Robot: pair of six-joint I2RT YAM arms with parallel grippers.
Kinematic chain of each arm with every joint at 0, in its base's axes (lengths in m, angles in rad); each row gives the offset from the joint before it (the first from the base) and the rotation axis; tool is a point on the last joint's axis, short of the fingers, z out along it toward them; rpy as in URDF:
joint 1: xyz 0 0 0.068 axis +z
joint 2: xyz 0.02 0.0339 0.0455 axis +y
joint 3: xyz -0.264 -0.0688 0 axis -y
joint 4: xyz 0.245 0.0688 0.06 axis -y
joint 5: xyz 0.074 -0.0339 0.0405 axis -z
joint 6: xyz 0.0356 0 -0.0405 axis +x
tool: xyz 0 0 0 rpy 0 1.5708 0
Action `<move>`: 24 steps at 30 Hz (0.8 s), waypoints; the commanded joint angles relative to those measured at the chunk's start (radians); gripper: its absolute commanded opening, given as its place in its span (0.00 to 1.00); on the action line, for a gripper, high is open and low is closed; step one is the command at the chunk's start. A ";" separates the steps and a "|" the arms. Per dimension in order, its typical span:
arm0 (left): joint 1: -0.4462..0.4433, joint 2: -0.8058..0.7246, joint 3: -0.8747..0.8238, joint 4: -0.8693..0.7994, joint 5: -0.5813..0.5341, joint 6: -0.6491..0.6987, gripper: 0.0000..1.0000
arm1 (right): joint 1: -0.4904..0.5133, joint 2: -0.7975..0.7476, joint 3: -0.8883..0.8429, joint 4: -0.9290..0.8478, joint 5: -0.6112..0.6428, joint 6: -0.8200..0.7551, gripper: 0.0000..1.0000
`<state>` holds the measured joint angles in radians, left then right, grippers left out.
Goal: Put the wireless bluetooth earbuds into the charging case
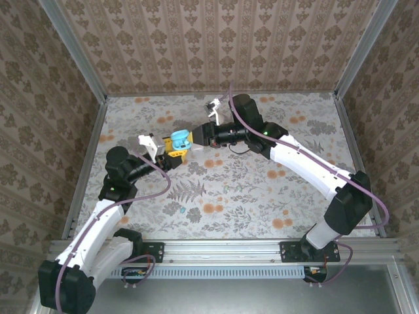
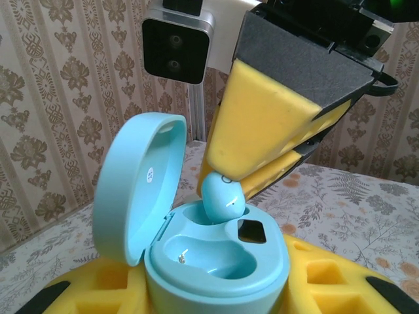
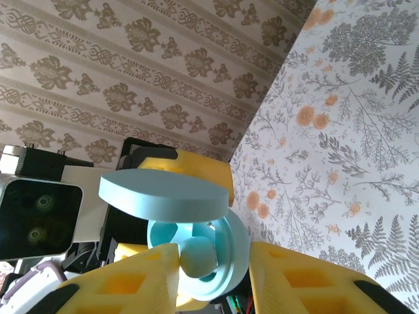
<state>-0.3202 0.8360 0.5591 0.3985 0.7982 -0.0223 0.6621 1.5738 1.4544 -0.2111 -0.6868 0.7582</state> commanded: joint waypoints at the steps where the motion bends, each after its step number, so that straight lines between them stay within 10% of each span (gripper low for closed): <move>1: -0.004 -0.014 0.033 0.036 -0.005 0.004 0.36 | 0.005 -0.050 0.023 -0.032 0.022 -0.013 0.34; 24: -0.006 -0.013 0.038 0.023 0.000 0.005 0.36 | 0.016 0.008 0.059 0.007 -0.027 0.029 0.27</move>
<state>-0.3202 0.8360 0.5632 0.3977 0.7891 -0.0219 0.6724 1.5650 1.4769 -0.2153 -0.6891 0.7849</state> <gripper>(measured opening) 0.365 0.268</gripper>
